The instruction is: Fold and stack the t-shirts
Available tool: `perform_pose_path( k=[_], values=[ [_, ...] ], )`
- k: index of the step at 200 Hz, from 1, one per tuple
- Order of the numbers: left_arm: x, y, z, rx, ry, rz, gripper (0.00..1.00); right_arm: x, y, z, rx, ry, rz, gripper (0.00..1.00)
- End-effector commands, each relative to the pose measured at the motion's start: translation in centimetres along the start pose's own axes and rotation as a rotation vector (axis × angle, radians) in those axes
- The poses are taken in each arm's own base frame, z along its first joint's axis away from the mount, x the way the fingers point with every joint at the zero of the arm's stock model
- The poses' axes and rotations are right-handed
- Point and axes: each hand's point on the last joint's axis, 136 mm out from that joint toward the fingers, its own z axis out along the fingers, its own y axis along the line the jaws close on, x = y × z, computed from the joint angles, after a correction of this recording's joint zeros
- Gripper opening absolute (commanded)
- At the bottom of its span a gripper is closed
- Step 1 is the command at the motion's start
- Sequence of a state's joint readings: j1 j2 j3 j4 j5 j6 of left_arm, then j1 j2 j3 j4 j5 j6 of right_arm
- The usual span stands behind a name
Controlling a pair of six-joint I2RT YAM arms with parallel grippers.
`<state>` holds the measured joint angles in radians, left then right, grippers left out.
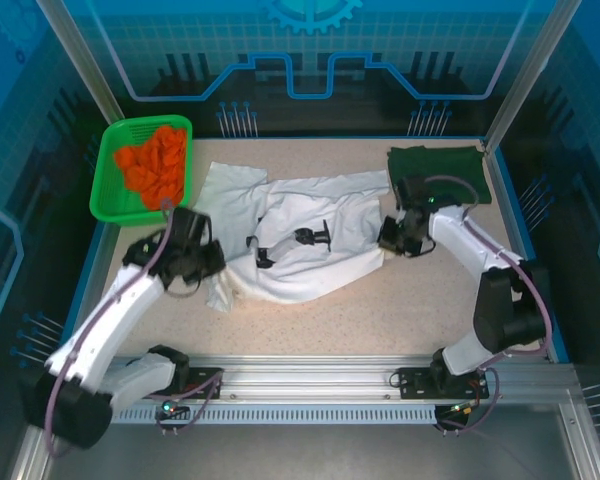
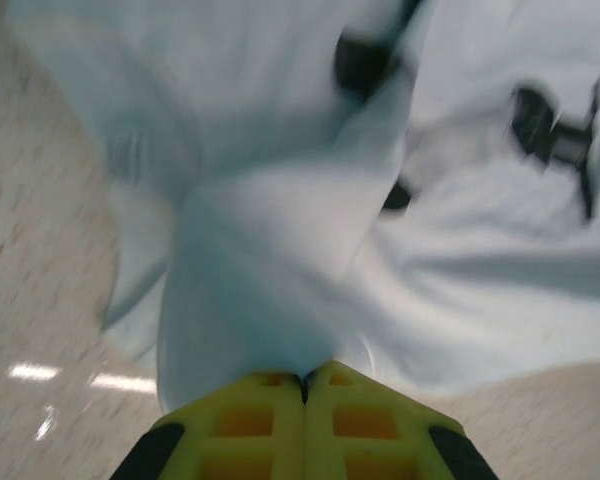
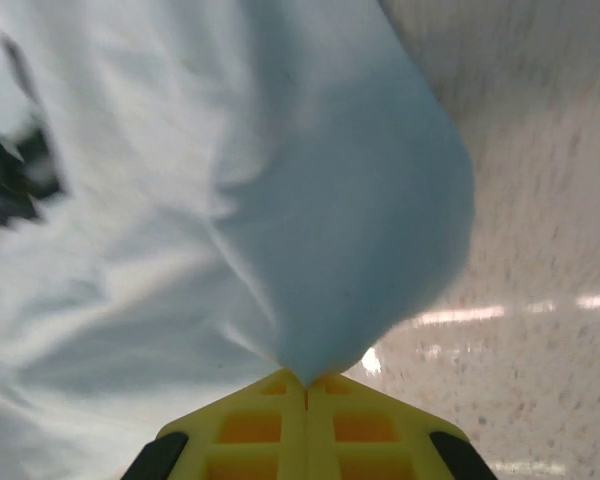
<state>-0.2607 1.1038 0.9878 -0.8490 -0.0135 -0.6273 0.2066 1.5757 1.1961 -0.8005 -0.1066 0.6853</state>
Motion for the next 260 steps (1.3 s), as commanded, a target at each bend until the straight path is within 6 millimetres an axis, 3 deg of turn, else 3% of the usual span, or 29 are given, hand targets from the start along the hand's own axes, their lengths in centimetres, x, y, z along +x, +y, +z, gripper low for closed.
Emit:
perform_pose_path(
  k=[1,15,37,51,59,79,91,99,111,126,139,140,141,143,144,148,167,184,198,212,216,227,234,245,260],
  values=[
    [-9.8,-8.5,-0.3,0.267,-0.117,-0.005,0.0,-6.5,3.0,-2.9,-0.094,-0.073,0.012,0.0],
    [-14.1,-12.4,0.0,0.342,-0.109,-0.008,0.0,-10.7,4.5,-4.4,-0.109,-0.117,0.029,0.0],
    [-20.6,-17.0,-0.1,0.417,-0.088,-0.028,0.0,-17.4,7.0,-6.6,-0.169,-0.187,0.077,0.0],
    [-24.5,-20.3,-2.6,0.492,-0.131,-0.003,0.0,-20.9,8.9,-9.6,-0.236,-0.256,0.083,0.0],
    [-26.1,-22.3,-5.6,0.552,-0.198,0.033,0.0,-22.1,10.2,-11.7,-0.282,-0.302,0.065,0.0],
    [-26.7,-25.5,-12.9,0.704,-0.319,0.122,0.0,-22.4,12.5,-17.8,-0.388,-0.408,0.013,0.0],
    [-24.9,-26.2,-16.9,0.747,-0.369,0.227,0.0,-20.8,13.1,-21.0,-0.415,-0.443,-0.043,0.0],
    [-23.1,-26.3,-18.5,0.746,-0.391,0.3,0.0,-19.3,13.4,-22.6,-0.41,-0.465,-0.103,0.0],
    [-19.7,-25.3,-19.7,0.753,-0.406,0.36,0.0,-16.5,13.5,-24.1,-0.382,-0.492,-0.196,0.0],
    [-15.5,-21.5,-17.3,0.754,-0.384,0.286,0.0,-12.6,11.6,-23.3,-0.353,-0.464,-0.223,0.0],
    [-10.9,-17.5,-14.4,0.73,-0.32,0.212,0.0,-8.9,8.8,-20.8,-0.321,-0.384,-0.19,0.0],
    [-10.7,-17.4,-15.2,0.738,-0.336,0.216,0.0,-8.6,8.5,-20.6,-0.318,-0.378,-0.188,0.0],
    [-10.0,-16.7,-13.8,0.718,-0.306,0.205,0.0,-8.3,8.4,-20.6,-0.319,-0.377,-0.188,0.0],
    [-9.3,-16.1,-13.4,0.707,-0.293,0.196,0.0,-7.6,8.0,-20.0,-0.316,-0.362,-0.183,0.0],
    [-9.0,-16.1,-14.1,0.716,-0.304,0.2,0.0,-7.3,7.8,-20.0,-0.317,-0.358,-0.181,0.0],
    [-7.2,-14.4,-12.5,0.68,-0.264,0.179,0.0,-5.9,7.1,-19.2,-0.316,-0.331,-0.173,0.0],
    [-0.4,-7.8,-10.4,0.567,-0.17,0.105,0.0,0.9,4.0,-15.2,-0.297,-0.195,-0.152,0.0],
    [3.7,-2.5,-9.0,0.424,-0.12,0.052,0.0,6.0,0.4,-11.3,-0.218,-0.076,-0.108,0.0],
    [6.2,-0.4,-7.4,0.383,-0.062,0.019,0.15,8.7,-2.5,-8.2,-0.142,0.007,-0.077,0.0],
    [7.2,1.2,-6.1,0.326,-0.029,-0.031,0.24,10.2,-5.4,-5.4,-0.04,0.066,-0.054,0.0],
    [7.2,1.5,-5.8,0.304,-0.03,-0.042,0.31,10.5,-5.9,-4.8,-0.021,0.082,-0.05,0.01],
    [6.3,2.4,-5.7,0.232,-0.058,-0.051,0.55,10.6,-7.4,-3.9,0.054,0.111,-0.03,0.14],
    [5.2,2.5,-5.8,0.195,-0.086,-0.048,0.57,10.3,-8.2,-3.8,0.095,0.121,0.0,0.24],
    [3.2,1.9,-6.2,0.16,-0.126,-0.021,0.61,9.1,-7.9,-4.0,0.075,0.098,0.025,0.39],
    [0.1,0.5,-6.1,0.133,-0.168,-0.001,0.65,6.3,-6.2,-4.9,0.018,0.008,0.043,0.49]
  ],
)
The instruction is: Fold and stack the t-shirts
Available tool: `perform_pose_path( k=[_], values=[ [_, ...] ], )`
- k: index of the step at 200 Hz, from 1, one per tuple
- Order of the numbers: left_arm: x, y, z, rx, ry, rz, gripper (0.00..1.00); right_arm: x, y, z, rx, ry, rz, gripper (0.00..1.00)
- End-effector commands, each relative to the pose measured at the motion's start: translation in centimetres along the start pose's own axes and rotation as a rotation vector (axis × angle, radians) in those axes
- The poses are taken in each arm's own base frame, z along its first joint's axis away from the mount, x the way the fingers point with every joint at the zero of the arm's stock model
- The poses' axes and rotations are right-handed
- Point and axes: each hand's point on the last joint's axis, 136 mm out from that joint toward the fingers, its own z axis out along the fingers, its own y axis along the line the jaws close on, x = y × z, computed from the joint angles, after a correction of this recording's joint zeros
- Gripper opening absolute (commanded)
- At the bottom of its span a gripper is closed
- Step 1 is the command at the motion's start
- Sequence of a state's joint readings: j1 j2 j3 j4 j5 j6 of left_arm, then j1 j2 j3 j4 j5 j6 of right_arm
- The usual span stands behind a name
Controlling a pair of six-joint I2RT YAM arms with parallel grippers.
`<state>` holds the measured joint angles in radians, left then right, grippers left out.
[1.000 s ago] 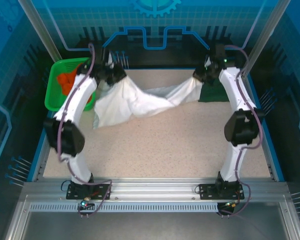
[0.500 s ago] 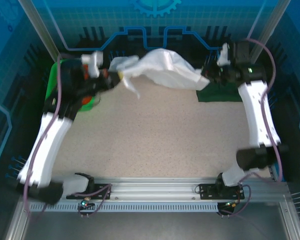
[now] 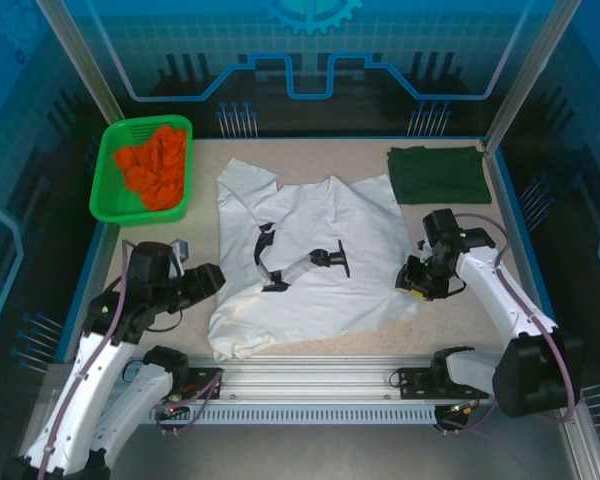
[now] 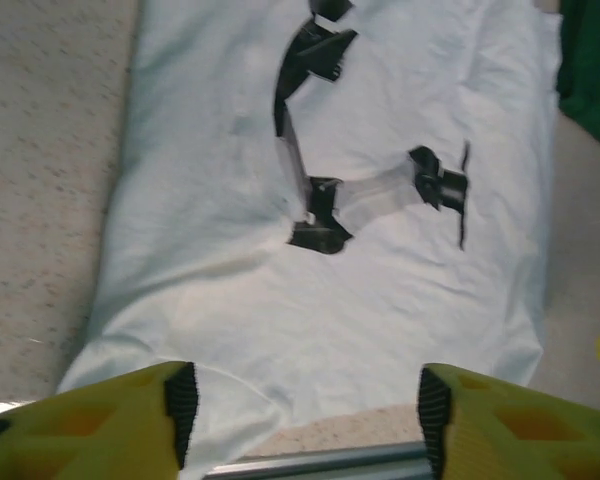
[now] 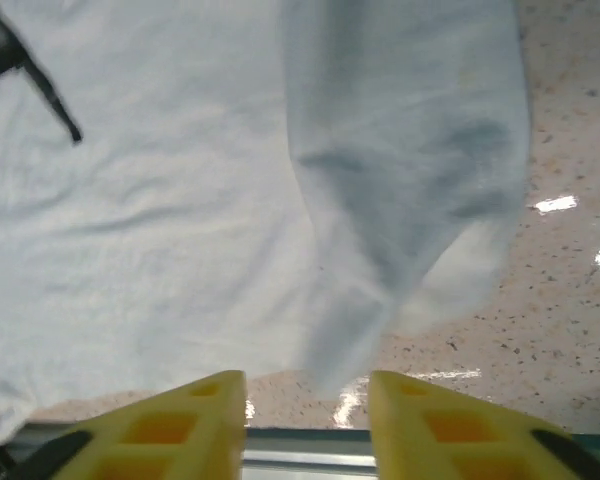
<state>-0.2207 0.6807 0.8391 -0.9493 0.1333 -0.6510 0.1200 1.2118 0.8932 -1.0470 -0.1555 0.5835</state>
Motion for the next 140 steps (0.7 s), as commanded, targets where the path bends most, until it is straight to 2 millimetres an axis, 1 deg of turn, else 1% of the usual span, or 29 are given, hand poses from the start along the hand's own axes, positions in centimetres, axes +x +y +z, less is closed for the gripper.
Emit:
perform_pose_path(
  k=[1,12,25,39,45,54,65,80,82,94,97,110,128,140],
  values=[
    [-5.1,-1.6,-0.1,-0.073,-0.118,0.047,0.65,-4.0,1.7,-2.4,-0.048,-0.149,0.022,0.5],
    [-6.9,-3.1,1.2,-0.063,-0.115,0.062,0.65,-6.2,3.0,-3.4,-0.078,-0.215,0.036,0.56],
    [-8.7,-4.3,3.5,-0.07,-0.085,0.057,0.62,-8.8,4.8,-3.6,-0.114,-0.249,0.052,0.58],
    [-10.1,-5.0,6.5,-0.101,-0.028,0.025,0.54,-11.0,6.5,-2.6,-0.097,-0.226,0.048,0.57],
    [-10.4,-5.4,8.0,-0.104,0.009,0.01,0.54,-11.9,7.3,-2.2,-0.079,-0.217,0.032,0.55],
    [-10.6,-6.1,10.2,-0.1,0.067,0.008,0.53,-13.1,8.3,-1.0,-0.042,-0.198,0.015,0.55],
    [-10.7,-6.6,12.7,-0.13,0.124,0.033,0.53,-14.5,9.8,0.5,-0.027,-0.181,-0.011,0.54],
    [-10.5,-6.5,16.0,-0.194,0.185,0.091,0.59,-16.8,11.8,3.1,-0.005,-0.157,-0.038,0.53],
    [-10.4,-6.4,16.4,-0.205,0.196,0.096,0.6,-16.9,11.8,3.3,-0.001,-0.153,-0.039,0.53],
    [-10.0,-6.2,18.9,-0.246,0.257,0.111,0.64,-19.1,12.5,5.0,0.048,-0.147,-0.048,0.53],
    [-10.0,-6.1,19.4,-0.259,0.268,0.114,0.65,-19.5,12.6,5.0,0.054,-0.153,-0.049,0.53],
    [-9.5,-5.8,21.7,-0.304,0.305,0.124,0.7,-21.8,13.1,6.3,0.079,-0.149,-0.036,0.53],
    [-8.7,-6.1,24.0,-0.331,0.345,0.151,0.74,-24.6,14.0,6.5,0.084,-0.186,-0.035,0.53],
    [-8.5,-6.2,25.1,-0.351,0.358,0.18,0.75,-25.9,14.6,6.7,0.072,-0.202,-0.036,0.54]
  ],
)
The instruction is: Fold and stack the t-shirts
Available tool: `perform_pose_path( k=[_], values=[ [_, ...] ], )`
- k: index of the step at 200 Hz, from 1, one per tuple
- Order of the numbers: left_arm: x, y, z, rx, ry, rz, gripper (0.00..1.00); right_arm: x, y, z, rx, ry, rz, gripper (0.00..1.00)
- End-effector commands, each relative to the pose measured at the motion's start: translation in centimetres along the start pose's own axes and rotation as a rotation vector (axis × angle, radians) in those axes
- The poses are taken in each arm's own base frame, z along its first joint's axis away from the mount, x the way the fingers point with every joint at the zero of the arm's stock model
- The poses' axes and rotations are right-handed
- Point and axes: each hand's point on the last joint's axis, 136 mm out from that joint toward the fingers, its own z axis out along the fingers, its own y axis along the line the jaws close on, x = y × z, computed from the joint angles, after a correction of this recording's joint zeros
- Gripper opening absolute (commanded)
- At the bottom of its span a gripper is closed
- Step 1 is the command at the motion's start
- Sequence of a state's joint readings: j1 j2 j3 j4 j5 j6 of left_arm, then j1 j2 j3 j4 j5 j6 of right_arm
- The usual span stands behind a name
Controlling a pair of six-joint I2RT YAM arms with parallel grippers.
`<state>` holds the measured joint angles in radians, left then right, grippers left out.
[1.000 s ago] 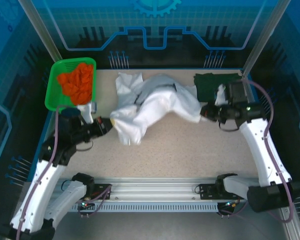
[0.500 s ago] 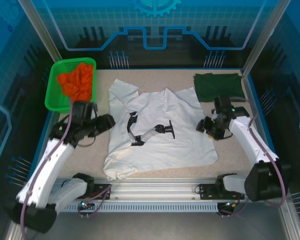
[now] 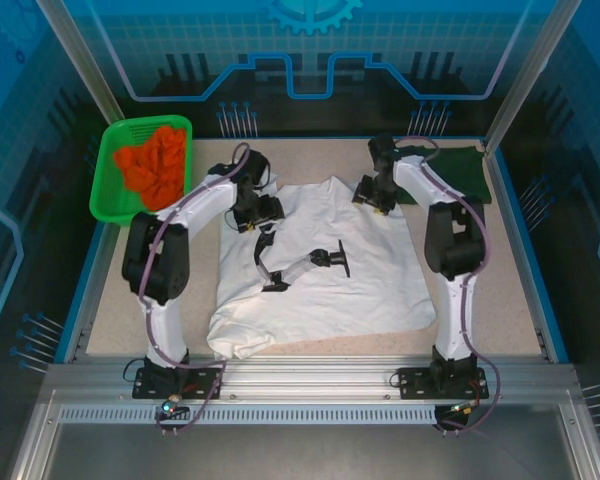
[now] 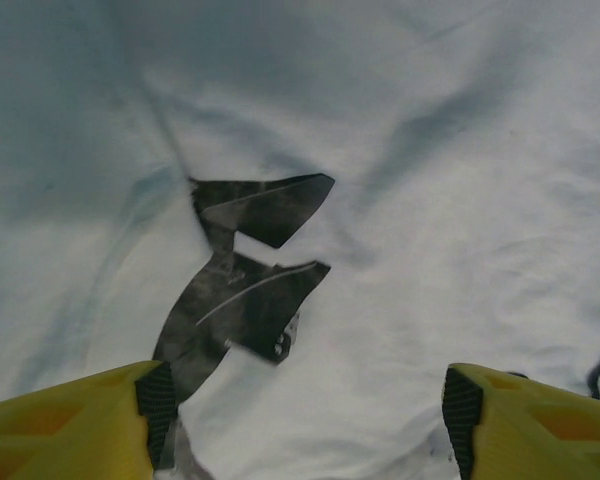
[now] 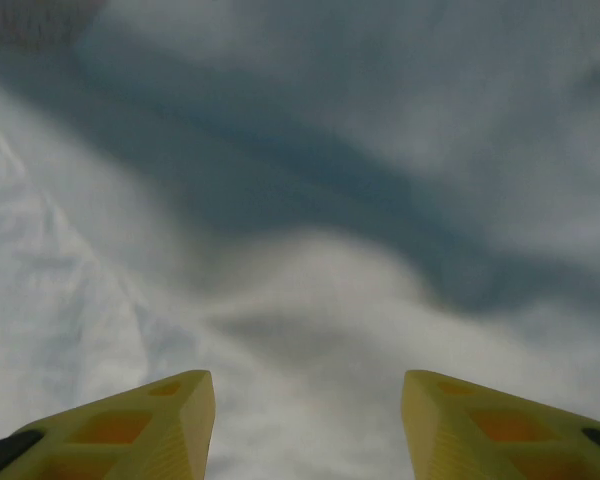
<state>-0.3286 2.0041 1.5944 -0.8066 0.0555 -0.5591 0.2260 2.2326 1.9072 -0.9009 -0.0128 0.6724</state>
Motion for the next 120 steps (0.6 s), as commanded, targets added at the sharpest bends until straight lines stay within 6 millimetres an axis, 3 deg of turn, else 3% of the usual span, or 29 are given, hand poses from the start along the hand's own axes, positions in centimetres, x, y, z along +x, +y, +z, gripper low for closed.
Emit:
perform_pose_path(
  k=[1,8,12,51,93,120],
  values=[
    [0.3,-0.6,0.8,-0.063,0.034,0.067,0.75,-2.5,0.1,-0.7,0.03,-0.037,0.003,0.54],
    [0.3,-0.5,1.4,-0.086,0.043,0.073,0.75,-3.2,0.5,-1.0,0.013,-0.048,0.012,0.54],
    [0.3,-0.3,1.7,-0.103,0.049,0.077,0.75,-3.3,0.3,0.1,0.02,-0.032,0.019,0.54],
    [0.7,2.4,2.7,-0.222,0.057,0.085,0.78,-5.6,-0.4,3.0,0.013,-0.025,0.073,0.54],
    [1.6,3.9,4.4,-0.269,0.079,0.071,0.75,-6.7,-1.9,6.1,0.012,0.005,0.115,0.54],
    [1.2,5.0,5.3,-0.263,0.081,0.059,0.63,-7.5,-3.4,7.6,0.017,0.018,0.15,0.54]
  ],
)
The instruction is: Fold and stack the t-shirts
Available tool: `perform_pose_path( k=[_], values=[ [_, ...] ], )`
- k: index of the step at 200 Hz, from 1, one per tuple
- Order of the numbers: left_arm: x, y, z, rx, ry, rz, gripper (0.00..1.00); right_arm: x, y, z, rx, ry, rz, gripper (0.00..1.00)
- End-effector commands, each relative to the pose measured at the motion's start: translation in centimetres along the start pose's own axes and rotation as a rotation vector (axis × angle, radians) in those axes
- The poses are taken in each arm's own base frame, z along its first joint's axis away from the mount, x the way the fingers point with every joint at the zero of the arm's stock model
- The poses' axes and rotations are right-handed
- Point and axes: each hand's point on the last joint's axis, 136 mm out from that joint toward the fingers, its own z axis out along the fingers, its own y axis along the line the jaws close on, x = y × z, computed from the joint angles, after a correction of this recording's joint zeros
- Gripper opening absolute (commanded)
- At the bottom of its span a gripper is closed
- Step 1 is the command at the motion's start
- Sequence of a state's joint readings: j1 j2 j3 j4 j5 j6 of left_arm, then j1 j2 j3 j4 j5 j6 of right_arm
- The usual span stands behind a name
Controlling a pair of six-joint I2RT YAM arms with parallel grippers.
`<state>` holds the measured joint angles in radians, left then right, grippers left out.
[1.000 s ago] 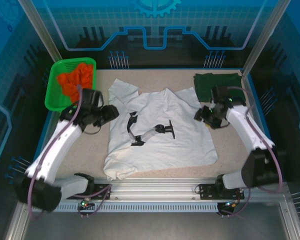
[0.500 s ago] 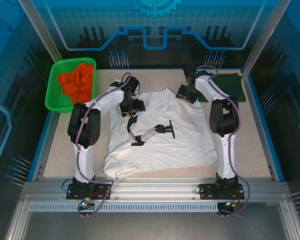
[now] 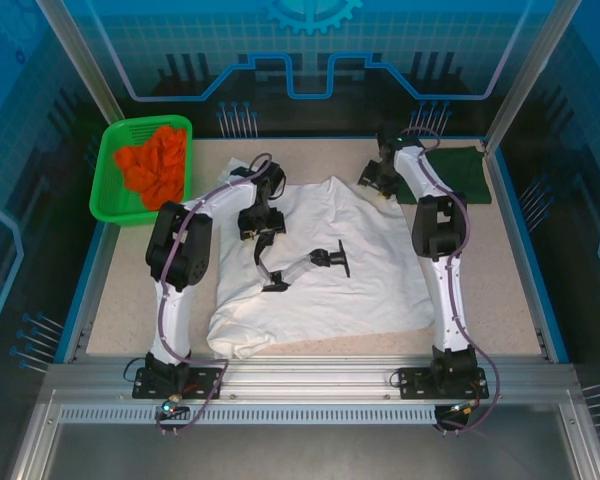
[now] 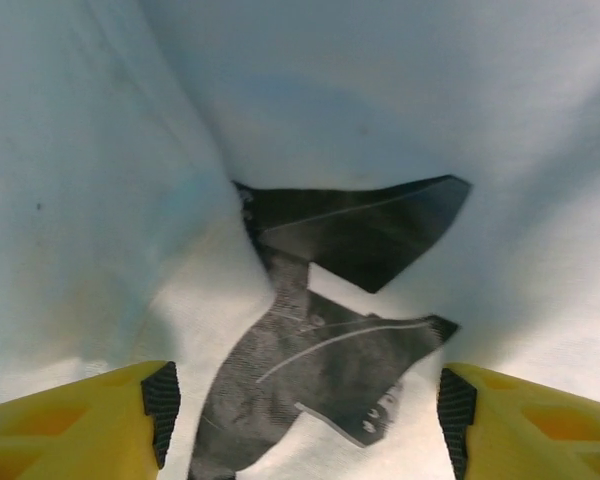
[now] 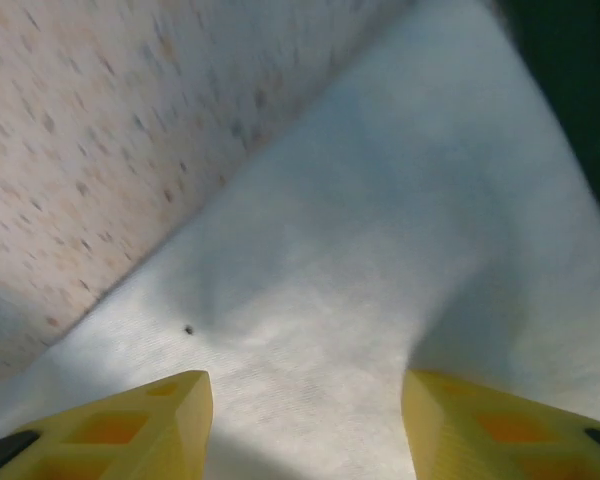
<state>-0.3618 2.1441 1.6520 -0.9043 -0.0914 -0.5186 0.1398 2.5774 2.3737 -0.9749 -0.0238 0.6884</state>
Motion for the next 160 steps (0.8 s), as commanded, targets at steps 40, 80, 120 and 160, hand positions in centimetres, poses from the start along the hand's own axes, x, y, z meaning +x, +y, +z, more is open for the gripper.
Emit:
perform_pose_path(
  k=[40,80,120,160],
  values=[
    [-1.5,2.7,2.1,-0.024,0.015,0.007,0.39,-0.4,-1.8,4.3,-0.034,0.076,0.074,0.56],
    [-3.3,3.6,0.7,0.004,-0.028,-0.011,0.17,-0.9,-0.1,4.6,-0.105,0.069,0.093,0.57],
    [-4.0,3.6,-1.6,0.052,-0.088,-0.021,0.13,-1.3,-0.3,4.6,-0.102,0.06,0.108,0.58],
    [-3.7,5.8,-2.8,0.067,-0.141,-0.053,0.0,-1.2,-0.4,5.0,-0.104,0.07,0.119,0.58]
  ],
)
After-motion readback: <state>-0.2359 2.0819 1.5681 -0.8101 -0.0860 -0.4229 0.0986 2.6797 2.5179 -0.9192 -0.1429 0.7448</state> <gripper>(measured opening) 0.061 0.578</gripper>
